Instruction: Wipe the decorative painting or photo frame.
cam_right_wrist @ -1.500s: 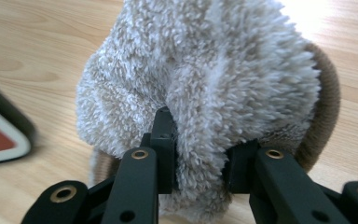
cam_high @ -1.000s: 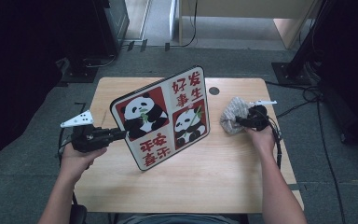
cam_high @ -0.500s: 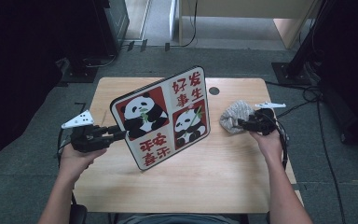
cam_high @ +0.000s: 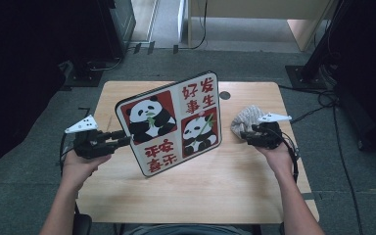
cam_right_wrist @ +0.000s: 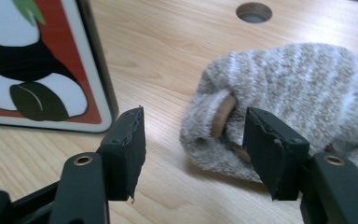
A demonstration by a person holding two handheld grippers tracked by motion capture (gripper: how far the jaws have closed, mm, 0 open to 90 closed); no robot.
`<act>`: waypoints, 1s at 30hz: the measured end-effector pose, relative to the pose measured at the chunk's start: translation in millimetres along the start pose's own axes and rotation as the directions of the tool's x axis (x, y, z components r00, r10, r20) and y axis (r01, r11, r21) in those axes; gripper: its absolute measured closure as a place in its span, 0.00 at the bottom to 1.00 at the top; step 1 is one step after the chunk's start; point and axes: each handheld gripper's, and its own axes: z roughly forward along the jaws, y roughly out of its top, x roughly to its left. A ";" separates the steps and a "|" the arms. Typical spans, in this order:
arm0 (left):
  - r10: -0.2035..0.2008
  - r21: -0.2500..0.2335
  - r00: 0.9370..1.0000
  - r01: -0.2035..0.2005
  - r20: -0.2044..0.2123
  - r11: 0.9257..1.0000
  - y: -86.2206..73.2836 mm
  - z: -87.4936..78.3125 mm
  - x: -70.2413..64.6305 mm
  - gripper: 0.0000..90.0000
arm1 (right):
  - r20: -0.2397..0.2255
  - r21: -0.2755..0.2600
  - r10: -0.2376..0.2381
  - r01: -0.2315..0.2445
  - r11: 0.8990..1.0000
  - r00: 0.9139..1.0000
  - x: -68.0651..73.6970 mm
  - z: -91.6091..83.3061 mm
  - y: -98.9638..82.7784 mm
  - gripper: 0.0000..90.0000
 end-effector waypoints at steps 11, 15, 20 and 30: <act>-0.003 0.012 0.999 0.003 -0.040 1.000 -2.5 2.9 7.0 0.63 | -0.032 0.005 -0.029 0.029 1.000 0.999 14.0 -1.2 -1.6 0.44; -0.008 0.015 0.998 0.009 -0.058 1.000 -4.3 4.4 10.3 0.63 | -0.040 0.003 -0.052 0.052 0.999 0.998 17.1 0.1 -2.2 0.45; -0.006 0.018 0.997 0.008 -0.075 1.000 -5.5 6.0 12.4 0.62 | -0.042 0.009 -0.055 0.055 0.998 0.998 16.7 0.9 -3.3 0.45; 0.006 0.024 0.997 -0.004 -0.083 1.000 -6.8 10.7 13.8 0.58 | -0.055 0.017 -0.081 0.082 0.996 0.995 18.9 4.3 -5.8 0.46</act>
